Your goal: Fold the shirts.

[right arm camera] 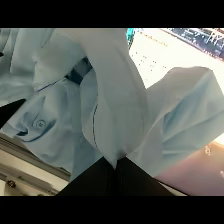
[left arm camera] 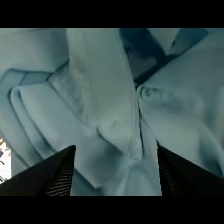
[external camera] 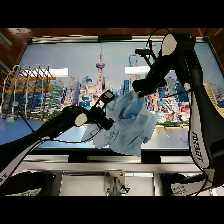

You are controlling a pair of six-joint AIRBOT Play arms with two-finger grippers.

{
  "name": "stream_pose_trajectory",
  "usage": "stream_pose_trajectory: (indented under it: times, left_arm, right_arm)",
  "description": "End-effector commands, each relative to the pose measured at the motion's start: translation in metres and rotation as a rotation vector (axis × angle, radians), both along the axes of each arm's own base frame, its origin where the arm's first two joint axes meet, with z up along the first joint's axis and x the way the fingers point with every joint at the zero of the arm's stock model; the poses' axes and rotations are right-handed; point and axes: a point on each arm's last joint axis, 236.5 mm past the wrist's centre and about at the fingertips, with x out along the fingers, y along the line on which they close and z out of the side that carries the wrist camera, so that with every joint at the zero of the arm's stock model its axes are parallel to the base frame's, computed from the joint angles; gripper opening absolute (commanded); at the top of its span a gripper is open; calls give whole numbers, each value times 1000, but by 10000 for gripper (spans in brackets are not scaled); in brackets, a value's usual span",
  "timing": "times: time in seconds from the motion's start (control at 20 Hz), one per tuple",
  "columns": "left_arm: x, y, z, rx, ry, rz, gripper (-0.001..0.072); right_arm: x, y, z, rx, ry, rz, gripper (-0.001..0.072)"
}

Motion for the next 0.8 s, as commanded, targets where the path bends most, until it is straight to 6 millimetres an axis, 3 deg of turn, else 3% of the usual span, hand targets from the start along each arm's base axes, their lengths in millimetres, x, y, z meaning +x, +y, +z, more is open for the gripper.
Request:
stream_pose_trajectory:
  times: [0.0, 0.15, 0.5, 0.55, 0.65, 0.75]
  left_arm:
    - [14, -27, -8, -89, -43, 65, 626]
    - [29, -33, -9, -148, -59, 130, 625]
    - [34, -49, -31, -218, 5, 217, 607]
    - [35, -51, -34, -219, 15, 227, 555]
    - [39, -47, -35, -212, 11, 230, 88]
    - [48, -31, -29, -171, 2, 219, 54]
  right_arm:
    - [-5, -3, -1, -15, 25, -17, 73]
    - [-9, -5, 0, -21, 44, -24, 73]
    - [-12, -4, 2, -19, 58, -69, 73]
    - [-12, -3, 2, -14, 62, -73, 73]
    - [-15, 2, 3, 6, 74, -68, 74]
    - [-17, 4, 7, 21, 71, -64, 73]
